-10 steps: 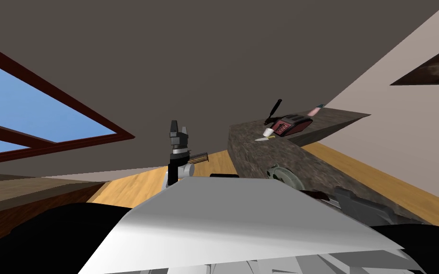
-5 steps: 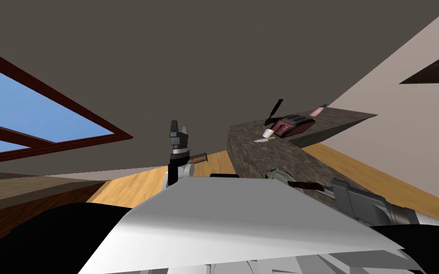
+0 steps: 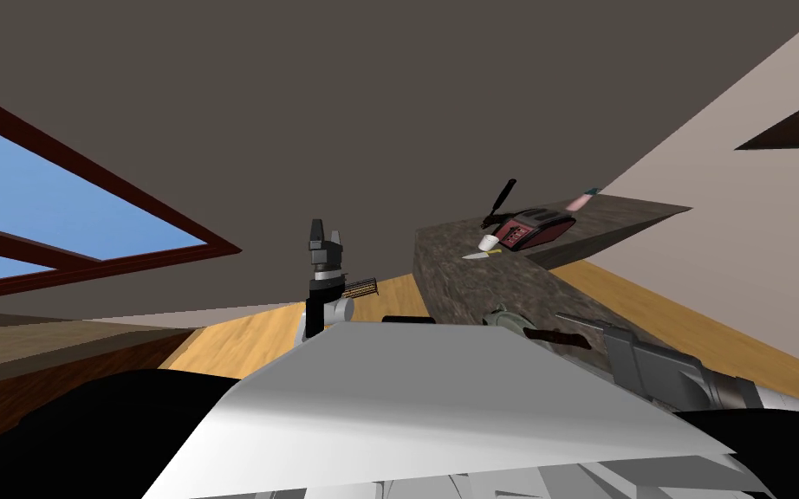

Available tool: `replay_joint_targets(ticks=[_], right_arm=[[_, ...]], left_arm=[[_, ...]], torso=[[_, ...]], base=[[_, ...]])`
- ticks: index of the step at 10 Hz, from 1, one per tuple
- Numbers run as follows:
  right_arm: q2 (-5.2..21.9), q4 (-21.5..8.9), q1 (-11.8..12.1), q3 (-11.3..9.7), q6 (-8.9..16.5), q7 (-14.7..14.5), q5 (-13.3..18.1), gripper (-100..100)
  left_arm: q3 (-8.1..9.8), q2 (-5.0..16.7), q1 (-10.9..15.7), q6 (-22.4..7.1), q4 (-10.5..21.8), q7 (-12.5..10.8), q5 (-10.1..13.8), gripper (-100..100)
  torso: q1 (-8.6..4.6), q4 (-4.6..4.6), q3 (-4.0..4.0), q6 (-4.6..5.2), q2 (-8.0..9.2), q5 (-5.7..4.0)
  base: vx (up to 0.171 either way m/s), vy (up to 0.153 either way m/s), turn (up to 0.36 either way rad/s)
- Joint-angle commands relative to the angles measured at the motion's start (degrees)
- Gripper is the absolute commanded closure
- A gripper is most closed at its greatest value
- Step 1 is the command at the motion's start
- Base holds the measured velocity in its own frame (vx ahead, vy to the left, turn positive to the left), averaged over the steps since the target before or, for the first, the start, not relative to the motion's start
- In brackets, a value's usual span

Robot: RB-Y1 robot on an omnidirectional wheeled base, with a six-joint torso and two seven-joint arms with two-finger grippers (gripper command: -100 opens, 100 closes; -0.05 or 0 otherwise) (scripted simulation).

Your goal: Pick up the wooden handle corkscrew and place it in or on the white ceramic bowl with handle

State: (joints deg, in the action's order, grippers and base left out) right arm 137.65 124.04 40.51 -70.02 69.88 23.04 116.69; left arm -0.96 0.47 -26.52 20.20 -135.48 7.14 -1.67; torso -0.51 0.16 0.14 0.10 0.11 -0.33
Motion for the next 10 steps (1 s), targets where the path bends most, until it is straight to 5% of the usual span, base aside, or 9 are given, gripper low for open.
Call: replay_joint_targets(ticks=[1, 2, 3, 6, 10], right_arm=[[0.0, 0.0, 0.0, 0.0, 0.0, 0.0, 0.0, -100], [0.0, 0.0, 0.0, 0.0, 0.0, 0.0, 0.0, 0], [-2.9, -2.9, -2.9, 2.9, -2.9, -2.9, -2.9, -100], [-5.2, -5.3, -7.5, 3.8, -6.9, -4.2, -5.5, -100], [-5.2, -12.3, -7.5, 3.8, -12.5, -4.2, -5.5, -100]], left_arm=[[0.00, 0.0, 0.0, 0.0, 0.0, 0.0, 0.0, 0], [0.00, 0.0, 0.0, 0.0, 0.0, 0.0, 0.0, 0], [0.00, 0.0, 0.0, 0.0, 0.0, 0.0, 0.0, 0], [0.01, 0.0, 0.0, 0.0, 0.0, 0.0, 0.0, 0], [0.00, 0.0, 0.0, 0.0, 0.0, 0.0, 0.0, 0]], torso=[[0.00, 0.00, 0.00, 0.00, 0.00, 0.00], [0.00, 0.00, 0.00, 0.00, 0.00, 0.00], [0.00, 0.00, 0.00, 0.00, 0.00, 0.00], [-0.48, 0.22, 0.51, 0.01, 0.87, -0.14], [-0.04, -0.01, -0.03, 0.02, -0.08, -0.01]], base=[[0.000, 0.000, 0.000], [0.000, 0.000, 0.000], [-0.152, -0.104, 0.414], [-0.217, -0.100, 0.305], [0.006, 0.013, -0.014]])
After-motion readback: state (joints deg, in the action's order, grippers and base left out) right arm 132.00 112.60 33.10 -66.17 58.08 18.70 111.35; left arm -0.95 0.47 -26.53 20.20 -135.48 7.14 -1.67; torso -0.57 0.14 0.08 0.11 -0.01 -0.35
